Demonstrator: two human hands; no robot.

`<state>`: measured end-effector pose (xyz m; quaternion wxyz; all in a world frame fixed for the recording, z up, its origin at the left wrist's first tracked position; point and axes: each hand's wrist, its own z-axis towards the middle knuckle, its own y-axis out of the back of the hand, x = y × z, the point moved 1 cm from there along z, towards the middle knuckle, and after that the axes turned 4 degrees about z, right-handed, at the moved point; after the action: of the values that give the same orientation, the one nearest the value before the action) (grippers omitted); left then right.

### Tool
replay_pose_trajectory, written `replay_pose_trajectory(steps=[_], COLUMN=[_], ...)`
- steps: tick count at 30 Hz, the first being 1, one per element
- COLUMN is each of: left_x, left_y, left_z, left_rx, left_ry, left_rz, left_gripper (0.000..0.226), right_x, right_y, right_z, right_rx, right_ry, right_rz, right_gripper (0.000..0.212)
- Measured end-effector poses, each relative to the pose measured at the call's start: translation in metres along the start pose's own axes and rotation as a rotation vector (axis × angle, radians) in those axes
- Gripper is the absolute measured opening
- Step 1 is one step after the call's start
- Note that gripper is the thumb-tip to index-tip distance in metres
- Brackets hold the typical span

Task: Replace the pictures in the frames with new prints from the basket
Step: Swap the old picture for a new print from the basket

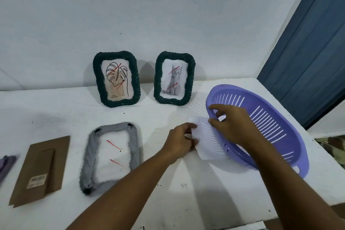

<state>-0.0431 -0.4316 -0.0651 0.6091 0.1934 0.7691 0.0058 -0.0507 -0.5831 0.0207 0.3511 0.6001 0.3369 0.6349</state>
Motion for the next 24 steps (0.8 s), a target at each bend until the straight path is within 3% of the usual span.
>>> replay_pose_trajectory(steps=[7,12,16,19,24], left_x=[-0.005,-0.012,-0.037,-0.048,-0.047], left_y=[-0.007,0.002,0.002,-0.004,-0.013], left_z=[0.0,0.005,0.004,0.006,0.011], left_rx=[-0.01,-0.174,-0.227,-0.179,-0.168], left_ry=[-0.041,-0.221,-0.359,-0.439,-0.419], left_rz=[0.095,0.437,0.293,0.322,0.396], left_gripper=[0.046,0.038,0.034,0.037,0.035], right_x=[-0.003,-0.027,-0.062,-0.078,-0.088], right_y=[-0.008,0.006,0.015,0.005,-0.002], right_z=[0.001,0.006,0.016,0.02,0.026], right_rx=[0.021,-0.003,0.176,0.328,0.294], right_ry=[-0.032,-0.132,-0.301,-0.36,-0.365], right_rz=[0.03,0.171,-0.182,-0.358,-0.435], right_gripper=[0.045,0.037,0.053,0.066,0.069])
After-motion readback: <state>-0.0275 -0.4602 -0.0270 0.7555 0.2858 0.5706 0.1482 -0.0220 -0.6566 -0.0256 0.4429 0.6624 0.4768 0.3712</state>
